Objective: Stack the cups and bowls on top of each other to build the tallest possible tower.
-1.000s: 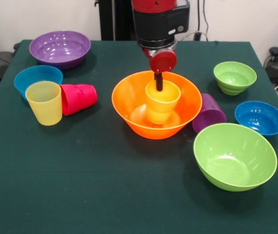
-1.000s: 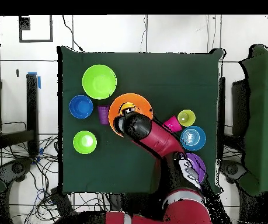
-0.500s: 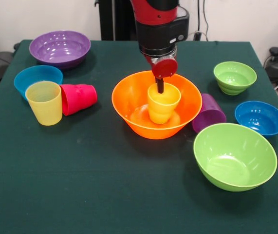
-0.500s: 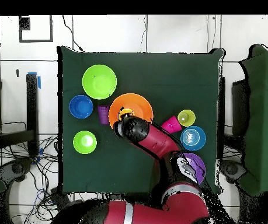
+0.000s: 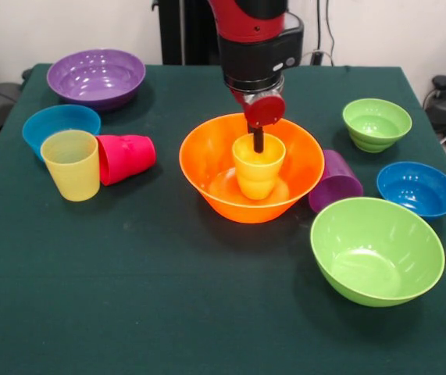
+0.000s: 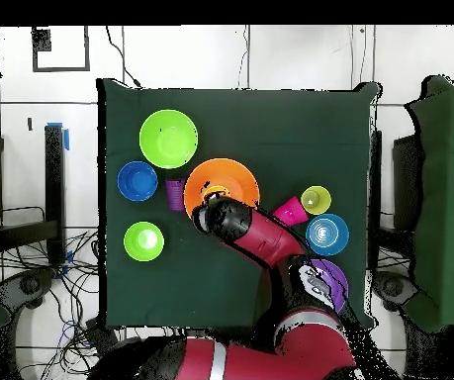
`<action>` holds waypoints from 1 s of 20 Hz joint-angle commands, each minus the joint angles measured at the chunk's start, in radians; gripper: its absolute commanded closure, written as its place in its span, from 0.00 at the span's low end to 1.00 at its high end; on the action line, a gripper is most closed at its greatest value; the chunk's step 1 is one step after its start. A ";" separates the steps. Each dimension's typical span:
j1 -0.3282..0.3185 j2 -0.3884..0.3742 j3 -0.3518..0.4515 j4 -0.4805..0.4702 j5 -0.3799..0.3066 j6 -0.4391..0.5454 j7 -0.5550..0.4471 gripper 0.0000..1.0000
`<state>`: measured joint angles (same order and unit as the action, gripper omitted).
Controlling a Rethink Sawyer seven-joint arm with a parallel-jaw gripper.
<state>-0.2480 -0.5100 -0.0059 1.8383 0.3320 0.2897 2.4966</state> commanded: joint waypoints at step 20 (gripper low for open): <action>0.091 -0.057 -0.010 -0.100 -0.001 0.160 0.107 0.00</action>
<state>-0.2094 -0.5262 -0.0257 1.8261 0.3248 0.3016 2.4966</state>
